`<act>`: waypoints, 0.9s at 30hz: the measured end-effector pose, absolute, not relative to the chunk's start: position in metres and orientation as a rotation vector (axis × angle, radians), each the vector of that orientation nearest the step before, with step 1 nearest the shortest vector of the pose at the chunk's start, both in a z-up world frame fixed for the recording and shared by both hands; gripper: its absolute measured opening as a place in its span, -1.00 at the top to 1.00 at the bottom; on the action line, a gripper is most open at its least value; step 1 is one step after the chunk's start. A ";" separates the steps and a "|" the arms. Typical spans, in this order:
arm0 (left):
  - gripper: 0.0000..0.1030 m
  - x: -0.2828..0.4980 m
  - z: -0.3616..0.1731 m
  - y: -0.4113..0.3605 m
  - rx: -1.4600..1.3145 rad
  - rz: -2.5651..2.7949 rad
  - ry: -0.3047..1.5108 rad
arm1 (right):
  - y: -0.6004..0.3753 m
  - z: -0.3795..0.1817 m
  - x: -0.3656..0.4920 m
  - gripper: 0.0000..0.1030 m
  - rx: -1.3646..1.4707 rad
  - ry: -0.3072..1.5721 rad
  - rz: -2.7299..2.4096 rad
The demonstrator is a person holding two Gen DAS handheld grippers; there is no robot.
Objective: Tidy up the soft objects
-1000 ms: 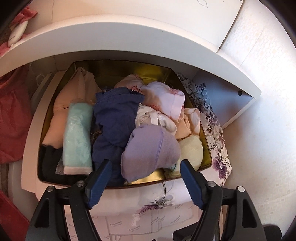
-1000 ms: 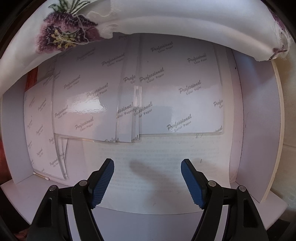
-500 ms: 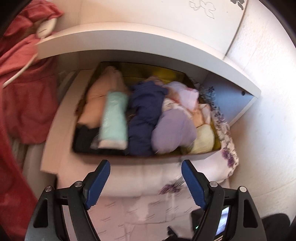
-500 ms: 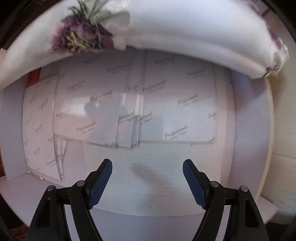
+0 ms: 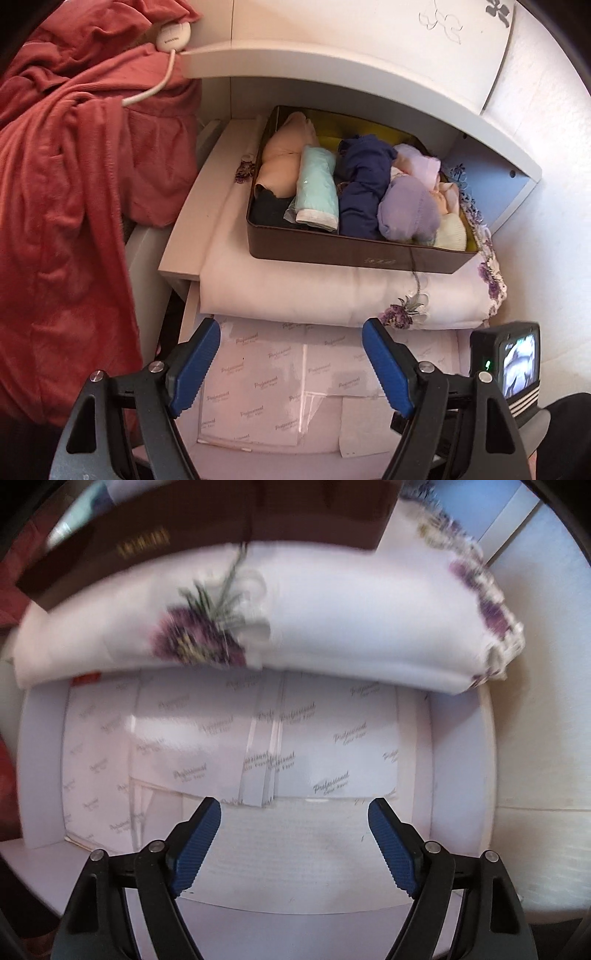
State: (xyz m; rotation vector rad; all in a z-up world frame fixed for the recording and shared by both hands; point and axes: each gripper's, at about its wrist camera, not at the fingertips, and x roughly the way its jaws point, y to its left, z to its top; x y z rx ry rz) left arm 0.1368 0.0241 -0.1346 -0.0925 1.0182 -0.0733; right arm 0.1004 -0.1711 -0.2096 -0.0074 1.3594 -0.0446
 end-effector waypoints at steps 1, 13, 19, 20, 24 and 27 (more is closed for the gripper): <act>-0.57 0.133 -0.132 0.025 -0.095 -0.075 1.010 | -0.171 -0.203 0.099 -0.61 -0.004 1.341 -0.047; -0.57 0.094 -0.105 0.038 -0.096 -0.076 0.917 | -0.170 -0.130 0.080 -0.65 0.014 1.111 -0.074; -0.57 0.077 -0.085 0.042 -0.091 -0.057 0.843 | -0.159 -0.087 0.060 -0.74 0.003 0.973 -0.065; -0.57 0.073 -0.081 0.042 -0.088 -0.054 0.831 | -0.157 -0.077 0.055 -0.78 -0.002 0.948 -0.069; -0.57 0.058 -0.066 0.044 -0.085 -0.047 0.795 | -0.156 -0.050 0.043 -0.90 0.007 0.896 -0.081; -0.57 0.045 -0.054 0.045 -0.084 -0.056 0.771 | -0.158 -0.028 0.030 -0.98 0.012 0.850 -0.099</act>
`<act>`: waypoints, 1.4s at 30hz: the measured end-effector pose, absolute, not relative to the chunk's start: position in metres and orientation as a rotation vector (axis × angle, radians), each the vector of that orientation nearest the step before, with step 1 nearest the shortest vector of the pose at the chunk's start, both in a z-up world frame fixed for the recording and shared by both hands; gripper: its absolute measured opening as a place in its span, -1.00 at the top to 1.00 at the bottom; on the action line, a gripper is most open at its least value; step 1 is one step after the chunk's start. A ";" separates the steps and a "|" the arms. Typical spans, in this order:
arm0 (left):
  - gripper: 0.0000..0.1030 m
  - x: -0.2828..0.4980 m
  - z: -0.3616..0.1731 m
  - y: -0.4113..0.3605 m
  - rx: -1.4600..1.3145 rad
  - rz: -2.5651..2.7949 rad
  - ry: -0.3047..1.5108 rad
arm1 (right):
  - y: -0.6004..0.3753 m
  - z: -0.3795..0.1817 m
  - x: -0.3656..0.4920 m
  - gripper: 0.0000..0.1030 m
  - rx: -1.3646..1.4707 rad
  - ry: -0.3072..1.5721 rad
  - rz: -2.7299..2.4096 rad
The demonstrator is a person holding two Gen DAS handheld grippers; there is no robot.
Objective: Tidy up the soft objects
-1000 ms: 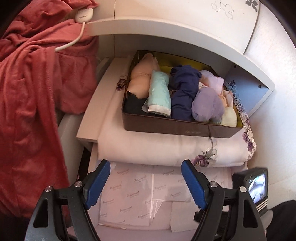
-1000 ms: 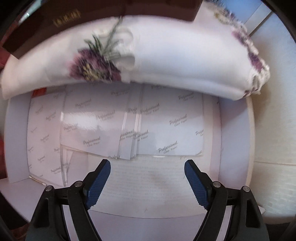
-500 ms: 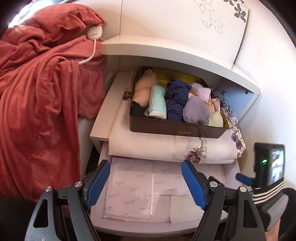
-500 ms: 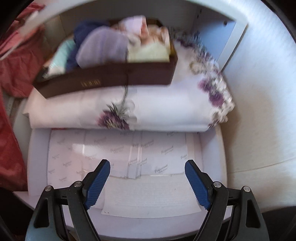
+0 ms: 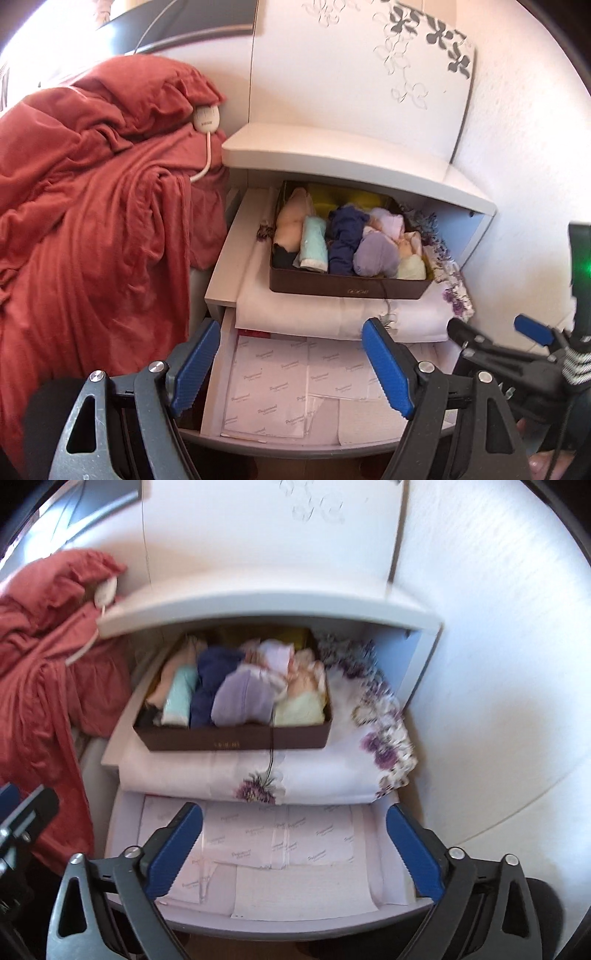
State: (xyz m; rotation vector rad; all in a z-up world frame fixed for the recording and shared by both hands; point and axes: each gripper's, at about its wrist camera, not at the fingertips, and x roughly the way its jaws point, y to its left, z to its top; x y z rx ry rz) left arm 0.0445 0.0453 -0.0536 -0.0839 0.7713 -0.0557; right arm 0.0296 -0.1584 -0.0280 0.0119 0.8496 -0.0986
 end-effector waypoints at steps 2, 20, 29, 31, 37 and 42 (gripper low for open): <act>-0.57 0.034 -0.045 0.045 -0.084 -0.070 0.751 | -0.160 -0.012 0.019 -0.99 0.015 0.809 -0.109; -0.57 -0.005 0.003 0.031 -0.023 -0.040 0.624 | -0.164 0.047 -0.054 -0.99 0.023 0.647 -0.134; -0.54 -0.001 -0.011 0.035 -0.052 -0.047 0.685 | -0.155 0.042 -0.055 -0.99 -0.002 0.644 -0.124; -0.53 -0.001 -0.012 0.035 -0.051 -0.046 0.688 | -0.154 0.041 -0.055 -0.99 -0.008 0.643 -0.124; -0.53 0.000 -0.012 0.034 -0.040 -0.059 0.689 | -0.156 0.037 -0.054 -0.99 0.002 0.656 -0.118; -0.37 0.000 -0.013 0.038 -0.059 -0.066 0.682 | -0.156 0.033 -0.052 -0.99 -0.005 0.666 -0.121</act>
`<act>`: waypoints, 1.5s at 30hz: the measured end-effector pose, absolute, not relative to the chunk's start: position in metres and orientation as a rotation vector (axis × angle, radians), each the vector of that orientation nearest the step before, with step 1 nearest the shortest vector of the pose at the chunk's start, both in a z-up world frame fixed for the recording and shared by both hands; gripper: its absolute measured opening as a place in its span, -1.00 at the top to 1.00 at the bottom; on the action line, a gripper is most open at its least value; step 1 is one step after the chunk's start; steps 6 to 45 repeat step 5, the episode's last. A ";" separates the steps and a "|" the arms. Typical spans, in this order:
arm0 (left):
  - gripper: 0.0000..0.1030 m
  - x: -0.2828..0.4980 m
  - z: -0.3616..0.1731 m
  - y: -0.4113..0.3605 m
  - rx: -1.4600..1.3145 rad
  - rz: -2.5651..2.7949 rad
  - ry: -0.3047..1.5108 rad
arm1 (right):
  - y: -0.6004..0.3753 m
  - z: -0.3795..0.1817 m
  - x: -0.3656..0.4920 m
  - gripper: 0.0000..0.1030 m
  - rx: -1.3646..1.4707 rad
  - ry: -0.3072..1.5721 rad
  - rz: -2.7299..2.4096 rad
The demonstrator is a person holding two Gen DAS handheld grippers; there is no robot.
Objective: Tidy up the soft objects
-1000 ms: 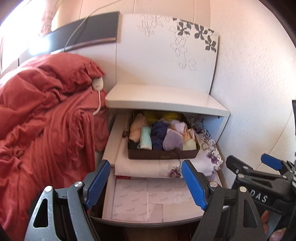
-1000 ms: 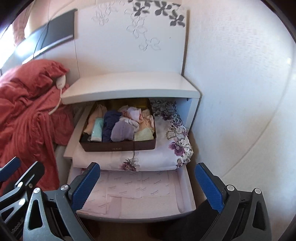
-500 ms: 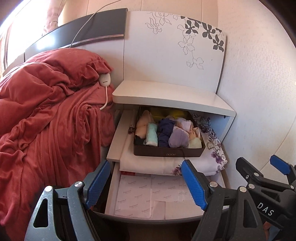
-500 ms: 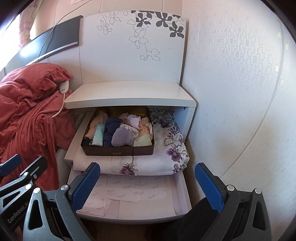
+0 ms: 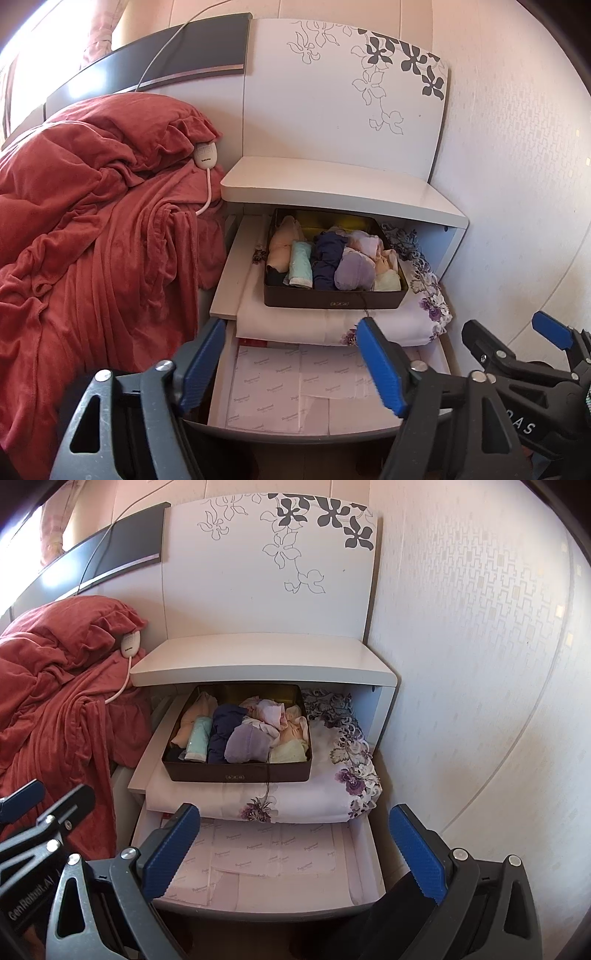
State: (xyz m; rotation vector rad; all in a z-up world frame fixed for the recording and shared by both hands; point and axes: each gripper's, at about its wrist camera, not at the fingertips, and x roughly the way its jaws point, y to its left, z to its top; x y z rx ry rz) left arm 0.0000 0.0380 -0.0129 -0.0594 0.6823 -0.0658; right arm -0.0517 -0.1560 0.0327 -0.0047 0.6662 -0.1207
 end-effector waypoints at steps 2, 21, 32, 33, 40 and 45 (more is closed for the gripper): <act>-0.35 -0.001 -0.011 0.039 -0.062 -0.072 0.670 | -0.156 0.031 -0.051 -0.99 -0.009 0.673 -0.120; -0.35 -0.001 -0.010 0.036 -0.058 -0.079 0.664 | -0.156 0.027 -0.049 -0.99 -0.008 0.686 -0.116; -0.35 -0.001 -0.010 0.036 -0.058 -0.079 0.664 | -0.156 0.027 -0.049 -0.99 -0.008 0.686 -0.116; -0.35 -0.001 -0.010 0.036 -0.058 -0.079 0.664 | -0.156 0.027 -0.049 -0.99 -0.008 0.686 -0.116; -0.35 -0.001 -0.010 0.036 -0.058 -0.079 0.664 | -0.156 0.027 -0.049 -0.99 -0.008 0.686 -0.116; -0.35 -0.001 -0.010 0.036 -0.058 -0.079 0.664 | -0.156 0.027 -0.049 -0.99 -0.008 0.686 -0.116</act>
